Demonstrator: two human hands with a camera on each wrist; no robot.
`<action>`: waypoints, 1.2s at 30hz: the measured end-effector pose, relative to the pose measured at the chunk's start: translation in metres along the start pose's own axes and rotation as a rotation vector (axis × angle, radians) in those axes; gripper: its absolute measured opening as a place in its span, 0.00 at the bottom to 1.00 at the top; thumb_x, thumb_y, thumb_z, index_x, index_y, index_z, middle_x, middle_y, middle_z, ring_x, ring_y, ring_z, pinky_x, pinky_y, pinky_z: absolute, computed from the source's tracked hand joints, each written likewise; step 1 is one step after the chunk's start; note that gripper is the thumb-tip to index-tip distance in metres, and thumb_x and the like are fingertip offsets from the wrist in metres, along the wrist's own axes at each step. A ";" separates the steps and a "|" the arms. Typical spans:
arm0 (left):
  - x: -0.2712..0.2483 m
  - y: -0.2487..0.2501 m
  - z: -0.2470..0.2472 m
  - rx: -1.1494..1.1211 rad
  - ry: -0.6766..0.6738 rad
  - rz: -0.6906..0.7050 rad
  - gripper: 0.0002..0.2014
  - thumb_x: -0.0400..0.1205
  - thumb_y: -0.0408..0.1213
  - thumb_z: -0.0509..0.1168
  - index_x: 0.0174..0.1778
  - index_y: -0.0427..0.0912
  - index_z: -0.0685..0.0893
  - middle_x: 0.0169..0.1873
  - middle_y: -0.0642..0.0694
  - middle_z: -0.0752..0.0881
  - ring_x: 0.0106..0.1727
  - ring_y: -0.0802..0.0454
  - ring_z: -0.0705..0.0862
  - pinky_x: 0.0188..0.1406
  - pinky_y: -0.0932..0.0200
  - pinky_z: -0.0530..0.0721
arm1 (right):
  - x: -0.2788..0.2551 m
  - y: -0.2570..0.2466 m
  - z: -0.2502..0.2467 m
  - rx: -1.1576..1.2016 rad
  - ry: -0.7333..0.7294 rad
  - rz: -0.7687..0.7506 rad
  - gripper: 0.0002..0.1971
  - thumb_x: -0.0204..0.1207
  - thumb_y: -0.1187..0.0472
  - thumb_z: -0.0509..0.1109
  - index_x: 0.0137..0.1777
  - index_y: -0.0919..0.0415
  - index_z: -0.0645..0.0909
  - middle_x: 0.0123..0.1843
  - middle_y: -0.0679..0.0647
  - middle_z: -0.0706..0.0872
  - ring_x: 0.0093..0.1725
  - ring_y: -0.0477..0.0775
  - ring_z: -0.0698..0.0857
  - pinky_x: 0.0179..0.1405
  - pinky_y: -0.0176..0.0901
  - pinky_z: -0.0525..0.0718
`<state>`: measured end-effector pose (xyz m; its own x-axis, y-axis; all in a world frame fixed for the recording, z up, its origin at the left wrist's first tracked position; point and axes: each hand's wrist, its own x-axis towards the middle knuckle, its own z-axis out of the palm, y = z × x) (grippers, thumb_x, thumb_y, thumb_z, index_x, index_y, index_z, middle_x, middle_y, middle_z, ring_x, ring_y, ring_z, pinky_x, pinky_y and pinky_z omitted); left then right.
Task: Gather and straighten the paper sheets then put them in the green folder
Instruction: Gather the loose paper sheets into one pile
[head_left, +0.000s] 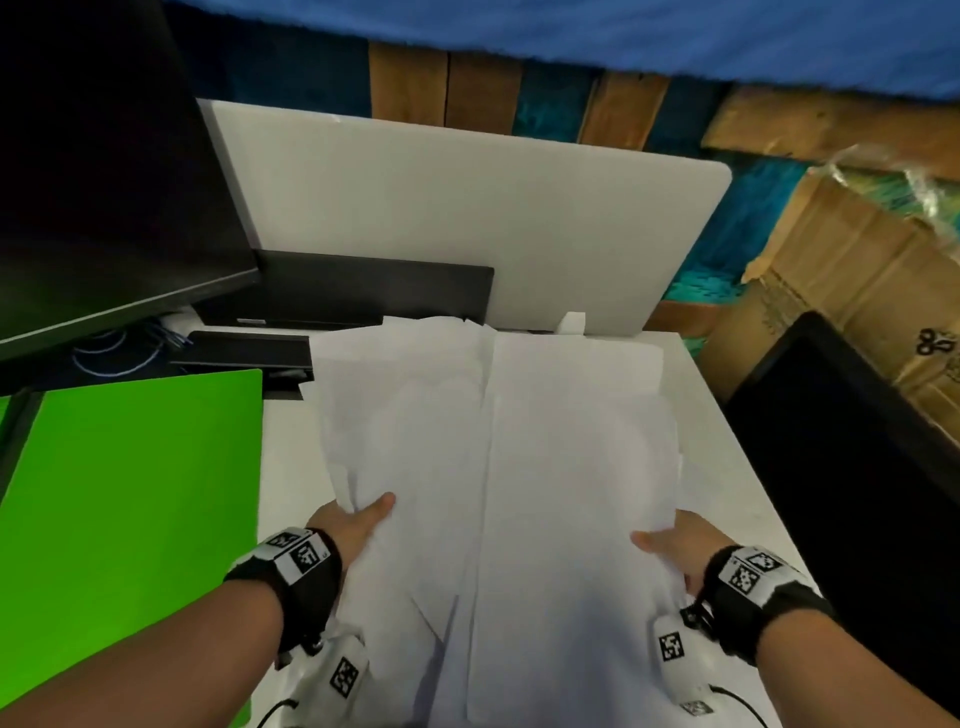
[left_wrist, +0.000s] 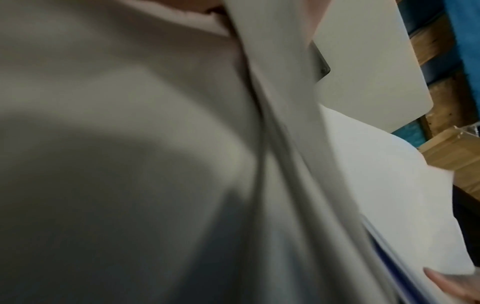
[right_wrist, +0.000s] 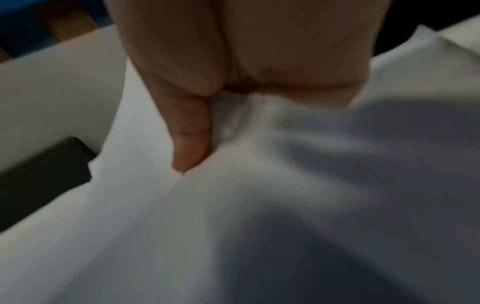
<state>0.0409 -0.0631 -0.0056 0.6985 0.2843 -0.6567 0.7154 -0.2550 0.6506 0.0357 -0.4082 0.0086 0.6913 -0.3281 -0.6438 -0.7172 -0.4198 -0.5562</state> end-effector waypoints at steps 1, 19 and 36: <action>0.000 0.001 0.000 0.013 0.007 -0.017 0.41 0.77 0.52 0.66 0.76 0.26 0.60 0.77 0.30 0.67 0.76 0.37 0.69 0.72 0.55 0.67 | 0.005 0.000 -0.003 -0.069 -0.029 0.006 0.15 0.70 0.65 0.76 0.55 0.71 0.83 0.46 0.64 0.89 0.46 0.64 0.87 0.51 0.54 0.85; 0.015 -0.009 0.001 -0.101 -0.016 -0.067 0.31 0.73 0.51 0.71 0.65 0.32 0.79 0.62 0.34 0.84 0.61 0.37 0.82 0.63 0.52 0.79 | 0.026 -0.044 0.045 0.162 0.104 -0.157 0.16 0.71 0.70 0.73 0.59 0.68 0.80 0.51 0.64 0.86 0.50 0.63 0.85 0.58 0.55 0.82; 0.012 -0.006 0.000 -0.080 -0.073 -0.003 0.25 0.70 0.31 0.75 0.61 0.26 0.79 0.56 0.32 0.84 0.49 0.43 0.80 0.51 0.56 0.77 | 0.014 -0.057 0.066 0.078 0.134 -0.271 0.23 0.69 0.60 0.76 0.62 0.60 0.74 0.55 0.57 0.82 0.54 0.59 0.82 0.51 0.43 0.78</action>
<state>0.0449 -0.0580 -0.0171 0.6981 0.2162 -0.6826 0.7156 -0.1791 0.6751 0.0803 -0.3334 -0.0037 0.8600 -0.3239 -0.3943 -0.5062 -0.4430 -0.7400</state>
